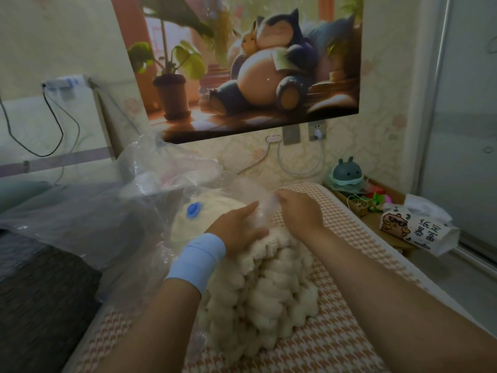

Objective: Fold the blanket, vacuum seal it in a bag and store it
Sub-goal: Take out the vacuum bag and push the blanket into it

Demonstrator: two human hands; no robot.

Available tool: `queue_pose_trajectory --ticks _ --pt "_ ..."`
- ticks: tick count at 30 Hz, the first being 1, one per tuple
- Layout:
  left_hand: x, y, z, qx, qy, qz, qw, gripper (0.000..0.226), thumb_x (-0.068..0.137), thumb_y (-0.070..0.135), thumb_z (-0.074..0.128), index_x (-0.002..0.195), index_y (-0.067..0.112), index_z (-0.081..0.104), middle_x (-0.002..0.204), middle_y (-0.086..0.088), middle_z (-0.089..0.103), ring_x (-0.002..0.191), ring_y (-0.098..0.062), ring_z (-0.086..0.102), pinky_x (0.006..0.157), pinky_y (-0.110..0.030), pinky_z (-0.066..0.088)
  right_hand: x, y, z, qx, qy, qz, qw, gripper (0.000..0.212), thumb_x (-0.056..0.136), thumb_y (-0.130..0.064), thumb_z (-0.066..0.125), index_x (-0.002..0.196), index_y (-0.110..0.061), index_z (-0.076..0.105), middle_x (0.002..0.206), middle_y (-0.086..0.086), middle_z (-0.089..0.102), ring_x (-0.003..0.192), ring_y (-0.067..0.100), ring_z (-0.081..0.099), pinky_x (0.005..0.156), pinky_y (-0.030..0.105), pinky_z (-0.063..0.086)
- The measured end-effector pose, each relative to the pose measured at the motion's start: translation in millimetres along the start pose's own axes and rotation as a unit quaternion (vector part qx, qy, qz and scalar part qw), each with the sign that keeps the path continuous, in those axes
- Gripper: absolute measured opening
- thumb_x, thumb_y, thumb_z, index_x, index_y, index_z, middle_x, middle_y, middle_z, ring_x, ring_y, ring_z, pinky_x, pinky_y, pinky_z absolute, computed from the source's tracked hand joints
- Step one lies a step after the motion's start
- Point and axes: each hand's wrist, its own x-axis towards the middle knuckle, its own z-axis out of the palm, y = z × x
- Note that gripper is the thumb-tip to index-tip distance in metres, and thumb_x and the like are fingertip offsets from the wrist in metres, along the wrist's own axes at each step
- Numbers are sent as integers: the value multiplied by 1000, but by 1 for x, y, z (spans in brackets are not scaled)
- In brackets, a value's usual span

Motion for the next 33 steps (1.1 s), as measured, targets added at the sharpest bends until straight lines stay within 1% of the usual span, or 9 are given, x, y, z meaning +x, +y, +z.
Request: queue_pose_trajectory --ticks 5,8,13,18,22,24,27,30,33 --pt "-15 -25 14 119 -121 -26 985 103 71 79 55 146 50 -9 160 9 -13 148 -26 -10 114 -63 6 -17 47 -24 -180 -97 3 979 31 101 -21 38 116 -24 64 113 5 68 99 27 63 76 33 44" --pt "-17 -27 23 55 -97 -22 994 97 78 68 59 149 46 -3 161 4 -11 148 -30 -8 119 -52 9 -20 39 -26 -209 -177 5 962 38 98 -29 44 134 -27 56 142 5 52 125 27 51 101 41 39" --pt "-25 -30 34 -103 14 -3 995 102 79 51 71 153 31 4 161 3 -3 148 -20 5 120 -40 15 -49 -16 -41 -55 -32 -220 973 64 86 -38 32 148 -25 42 154 5 39 141 24 36 116 45 28" --pt "-53 -55 19 -112 34 -30 993 104 66 38 66 152 23 11 160 -1 2 148 -20 7 118 -37 18 -81 -23 -13 -175 -255 -237 921 79 92 -63 44 155 -43 2 167 1 0 153 19 0 121 48 6" --pt "-81 -91 32 43 -11 -84 996 116 61 55 72 152 24 8 157 -5 3 145 -29 15 113 -41 28 -86 -37 -10 -255 -184 -178 933 84 88 -29 54 159 -27 8 165 16 -5 152 32 -4 120 54 2" --pt "-95 -100 39 48 34 -79 995 101 64 51 74 146 23 21 148 -5 20 134 -32 35 106 -41 38 -97 -51 -9 -217 -114 -282 928 82 80 -25 59 155 -18 27 163 20 14 150 36 14 120 56 14" --pt "-118 -95 47 47 64 -63 995 72 77 46 63 138 25 30 138 -2 32 122 -30 46 98 -42 43 -122 -66 4 -156 -128 -474 857 68 79 -40 54 143 -18 47 149 16 45 135 36 44 112 53 32" --pt "-127 -104 63 45 47 -105 992 74 84 60 43 146 23 24 146 -3 28 131 -29 39 105 -41 38 -146 -68 26 -200 -152 -453 856 84 78 -73 50 143 -19 50 151 20 42 139 42 38 113 62 26" --pt "-134 -122 64 4 -26 -148 989 75 87 60 50 148 28 19 151 -5 33 133 -28 40 106 -34 37 -152 -61 41 -239 -139 -428 860 85 82 -68 50 146 -12 45 158 25 25 146 45 22 112 68 20"
